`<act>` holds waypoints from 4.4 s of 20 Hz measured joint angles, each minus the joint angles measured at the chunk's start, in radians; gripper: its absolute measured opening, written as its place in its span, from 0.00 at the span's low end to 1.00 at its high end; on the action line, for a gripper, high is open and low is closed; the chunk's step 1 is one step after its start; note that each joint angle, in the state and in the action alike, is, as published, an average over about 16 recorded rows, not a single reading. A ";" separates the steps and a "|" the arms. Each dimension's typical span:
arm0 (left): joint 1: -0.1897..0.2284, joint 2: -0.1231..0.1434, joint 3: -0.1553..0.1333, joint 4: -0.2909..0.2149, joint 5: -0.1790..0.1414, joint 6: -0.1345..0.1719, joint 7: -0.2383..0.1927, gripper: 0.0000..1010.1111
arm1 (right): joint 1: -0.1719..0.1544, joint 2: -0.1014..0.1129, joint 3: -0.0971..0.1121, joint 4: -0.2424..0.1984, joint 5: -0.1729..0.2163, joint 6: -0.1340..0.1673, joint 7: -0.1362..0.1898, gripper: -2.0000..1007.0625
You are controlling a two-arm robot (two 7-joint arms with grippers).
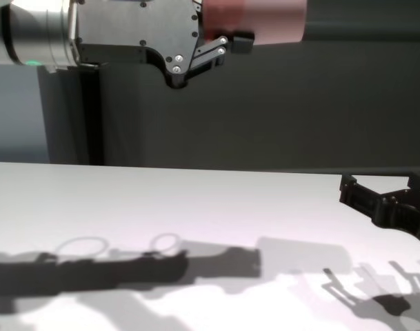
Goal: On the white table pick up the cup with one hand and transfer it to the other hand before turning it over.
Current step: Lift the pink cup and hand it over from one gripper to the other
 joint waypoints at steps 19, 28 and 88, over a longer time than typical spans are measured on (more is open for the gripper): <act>0.001 0.000 0.000 -0.001 0.000 0.002 0.001 0.05 | -0.024 -0.036 0.118 0.016 0.141 0.013 0.137 1.00; 0.001 0.000 0.000 -0.001 0.000 0.002 0.001 0.05 | -0.029 -0.055 0.158 0.022 0.260 0.016 0.220 1.00; 0.001 0.000 0.000 -0.001 0.000 0.002 0.001 0.05 | 0.058 -0.099 0.140 0.070 1.009 0.149 0.596 1.00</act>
